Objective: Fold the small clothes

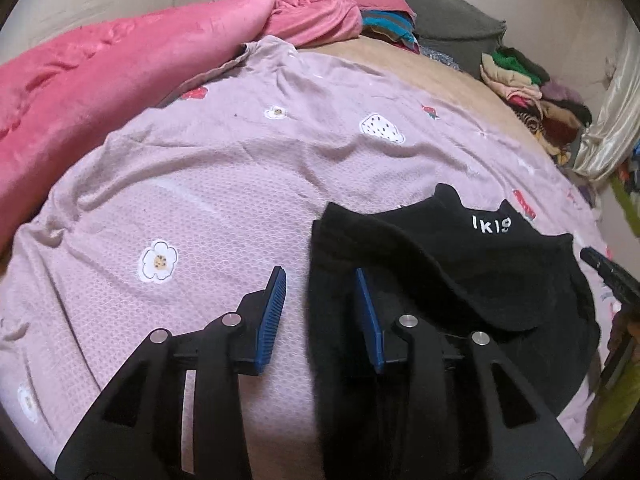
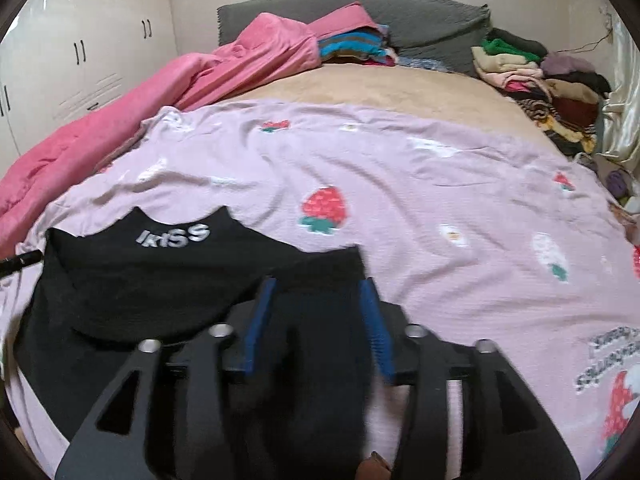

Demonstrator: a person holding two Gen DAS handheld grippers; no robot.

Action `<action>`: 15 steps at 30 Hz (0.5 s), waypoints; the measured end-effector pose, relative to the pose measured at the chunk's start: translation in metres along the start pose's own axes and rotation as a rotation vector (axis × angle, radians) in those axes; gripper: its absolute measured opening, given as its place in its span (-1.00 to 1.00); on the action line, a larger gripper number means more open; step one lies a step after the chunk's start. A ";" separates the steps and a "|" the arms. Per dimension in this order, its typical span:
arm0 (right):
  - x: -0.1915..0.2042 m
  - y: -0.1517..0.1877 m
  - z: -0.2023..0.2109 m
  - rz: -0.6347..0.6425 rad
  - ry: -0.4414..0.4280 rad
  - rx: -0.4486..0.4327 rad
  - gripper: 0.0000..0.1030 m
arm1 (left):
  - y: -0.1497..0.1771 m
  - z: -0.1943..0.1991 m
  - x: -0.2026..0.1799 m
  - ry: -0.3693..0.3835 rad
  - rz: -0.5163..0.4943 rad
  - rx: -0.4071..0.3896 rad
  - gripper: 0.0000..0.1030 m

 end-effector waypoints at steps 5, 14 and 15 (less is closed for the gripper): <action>-0.016 0.009 -0.006 0.019 0.002 0.047 -0.02 | 0.000 -0.011 -0.008 0.049 -0.044 0.035 -0.39; 0.003 0.004 -0.043 0.030 -0.063 0.121 -0.80 | -0.004 -0.029 -0.024 0.080 -0.061 0.066 -0.88; 0.004 0.003 -0.041 0.028 -0.070 0.111 -0.83 | -0.005 -0.027 -0.024 0.087 -0.057 0.060 -0.92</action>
Point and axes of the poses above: each gripper's, at about its wrist camera, not at the fingertips, and z roughly against the way its jaws point, x to its left, y to its underside, the point moved 10 cm from there along -z, roughly the way its jaws point, and after that the axes turned 2 degrees about -y, right-handed, at the moved point
